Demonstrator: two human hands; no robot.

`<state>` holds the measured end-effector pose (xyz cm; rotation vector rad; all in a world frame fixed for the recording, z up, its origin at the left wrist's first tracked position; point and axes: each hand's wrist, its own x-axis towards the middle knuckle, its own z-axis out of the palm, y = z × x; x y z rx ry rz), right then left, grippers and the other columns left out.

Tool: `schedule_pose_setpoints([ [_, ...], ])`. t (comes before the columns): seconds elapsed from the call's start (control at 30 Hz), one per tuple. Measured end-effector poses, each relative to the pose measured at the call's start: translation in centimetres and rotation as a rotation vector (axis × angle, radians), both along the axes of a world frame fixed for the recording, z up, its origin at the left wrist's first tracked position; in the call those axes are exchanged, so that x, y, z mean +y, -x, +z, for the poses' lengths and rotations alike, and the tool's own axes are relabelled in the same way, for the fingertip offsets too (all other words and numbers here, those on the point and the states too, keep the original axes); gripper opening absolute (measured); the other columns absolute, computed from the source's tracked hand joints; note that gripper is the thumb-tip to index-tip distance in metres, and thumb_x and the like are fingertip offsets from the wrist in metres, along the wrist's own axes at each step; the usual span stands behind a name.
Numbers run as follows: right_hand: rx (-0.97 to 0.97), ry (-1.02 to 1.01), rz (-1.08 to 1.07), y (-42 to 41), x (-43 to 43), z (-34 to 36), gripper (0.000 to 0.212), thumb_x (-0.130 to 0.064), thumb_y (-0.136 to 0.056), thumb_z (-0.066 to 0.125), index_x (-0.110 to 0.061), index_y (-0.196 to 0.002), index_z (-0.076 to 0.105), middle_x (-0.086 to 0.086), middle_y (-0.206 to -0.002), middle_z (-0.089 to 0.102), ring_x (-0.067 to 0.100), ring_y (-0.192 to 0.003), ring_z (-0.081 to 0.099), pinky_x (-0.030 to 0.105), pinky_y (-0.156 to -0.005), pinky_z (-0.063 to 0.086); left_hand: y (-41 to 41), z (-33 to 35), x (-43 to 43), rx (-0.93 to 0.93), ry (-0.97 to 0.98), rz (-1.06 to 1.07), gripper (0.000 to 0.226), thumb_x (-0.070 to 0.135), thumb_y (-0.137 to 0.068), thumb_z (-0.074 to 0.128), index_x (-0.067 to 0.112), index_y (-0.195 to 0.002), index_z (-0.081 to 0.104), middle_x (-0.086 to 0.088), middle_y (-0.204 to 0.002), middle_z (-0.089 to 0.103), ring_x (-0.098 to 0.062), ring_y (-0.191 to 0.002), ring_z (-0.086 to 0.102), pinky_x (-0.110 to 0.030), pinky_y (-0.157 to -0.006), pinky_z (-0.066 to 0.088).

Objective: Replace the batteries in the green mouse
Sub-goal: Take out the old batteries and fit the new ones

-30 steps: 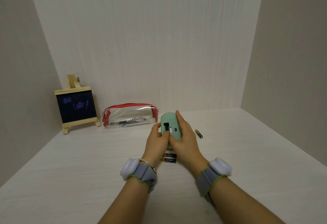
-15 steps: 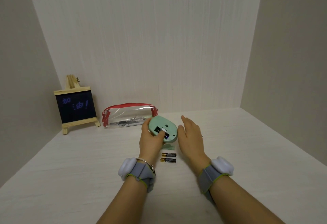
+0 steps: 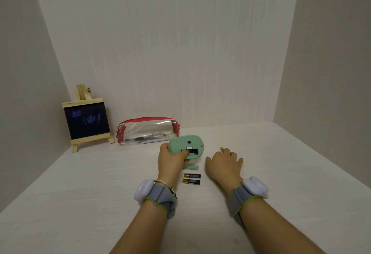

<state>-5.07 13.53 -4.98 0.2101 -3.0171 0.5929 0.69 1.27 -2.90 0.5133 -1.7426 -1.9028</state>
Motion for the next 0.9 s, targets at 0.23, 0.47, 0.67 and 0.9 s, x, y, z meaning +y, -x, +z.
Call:
schedule_pose_setpoints([
  [0.23,0.097,-0.072,-0.019,-0.3,0.2,0.5,0.020,-0.013,-0.090,0.043,-0.008,-0.099,0.060,0.012,-0.117,0.051,0.033,-0.116,0.040,0.043,-0.094,0.034,-0.3,0.3,0.3,0.066,-0.108,-0.008,0.042,-0.001,-0.078,0.069,0.007,-0.114,0.050,-0.008,-0.107,0.061,-0.025,-0.099,0.065,-0.026,-0.065,0.061],
  [0.47,0.177,0.024,0.053,-0.5,0.4,0.6,0.036,0.006,-0.084,0.037,-0.016,-0.060,0.021,0.018,-0.111,0.053,0.031,-0.103,0.048,0.029,-0.070,0.031,-0.6,0.4,0.2,0.055,-0.140,-0.016,0.032,0.005,-0.079,0.070,0.020,-0.101,0.052,-0.002,-0.095,0.063,-0.027,-0.077,0.070,-0.028,-0.061,0.059],
  [0.67,0.186,0.152,0.071,-0.6,0.0,0.8,0.015,0.002,-0.086,0.036,-0.006,-0.090,0.048,0.018,-0.104,0.054,0.030,-0.089,0.049,0.028,-0.070,0.031,-0.4,0.3,0.1,0.085,-0.229,0.013,0.038,0.001,-0.076,0.072,0.013,-0.103,0.048,-0.014,-0.115,0.060,-0.034,-0.101,0.067,-0.027,-0.061,0.061],
  [0.9,0.240,0.489,0.158,-0.7,-0.4,1.1,0.038,-0.005,-0.091,0.039,-0.005,-0.128,0.046,0.015,-0.112,0.051,0.028,-0.094,0.051,0.027,-0.073,0.034,-0.4,0.3,0.3,0.136,-0.190,-0.030,0.045,0.002,-0.083,0.066,0.018,-0.121,0.047,-0.009,-0.122,0.056,-0.029,-0.108,0.063,-0.030,-0.074,0.060],
])
